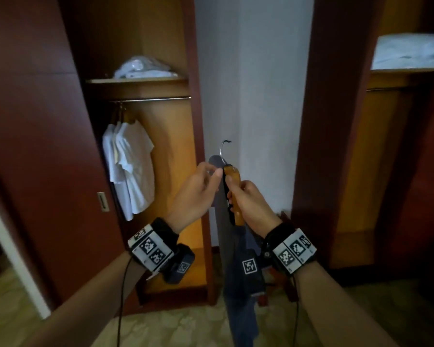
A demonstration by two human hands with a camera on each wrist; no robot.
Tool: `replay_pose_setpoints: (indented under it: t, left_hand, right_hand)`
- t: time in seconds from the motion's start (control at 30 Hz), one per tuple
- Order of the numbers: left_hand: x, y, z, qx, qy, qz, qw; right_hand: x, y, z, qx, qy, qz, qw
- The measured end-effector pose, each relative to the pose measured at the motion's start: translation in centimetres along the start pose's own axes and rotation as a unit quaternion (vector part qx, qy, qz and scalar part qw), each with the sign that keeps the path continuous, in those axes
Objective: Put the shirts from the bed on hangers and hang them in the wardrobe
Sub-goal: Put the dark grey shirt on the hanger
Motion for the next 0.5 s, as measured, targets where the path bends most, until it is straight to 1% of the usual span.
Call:
replay_pose_setpoints:
  t: [0.1,0.17,0.23,0.33,0.4,0.5]
  left_hand:
    - [-4.5,1.0,-5.3,0.038,0.006,-0.042,0.998]
    - [-7.4,2.3,-8.2,0.066,0.004,-0.090,0.994]
    - [-10.7,3.9,-10.6,0.092,0.016,-0.128,0.987]
    - [-15.8,6.0,-13.7,0.104,0.035,-0.167,0.980]
    - [-18.7,7.4,-15.5,0.118,0.038,-0.167,0.978]
    - [-23.6,9.5,-18.3,0.134,0.045,-0.195,0.970]
  right_hand:
    - [1.4,-3.7,-6.8,-0.059,0.021,0.005,0.998]
    - [2.1,-6.4,-11.0,-0.087,0.037,0.013,0.995]
    - [2.8,-8.9,-14.7,-0.094,0.036,0.018,0.995]
    - [4.2,-12.7,-20.0,-0.101,0.032,0.011,0.994]
    - [4.9,-15.2,-23.2,-0.089,0.024,0.007,0.996]
    - [6.1,-19.5,-28.2,-0.067,0.027,0.014,0.997]
Point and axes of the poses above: each hand's wrist, its own z-axis away from the middle knuckle, its own y-axis out of the back of the hand, x = y × z, the point moved 3 cm from there along -z, towards the middle knuckle, and after that the axes turned 1 degree about x, right-handed, at the moved point
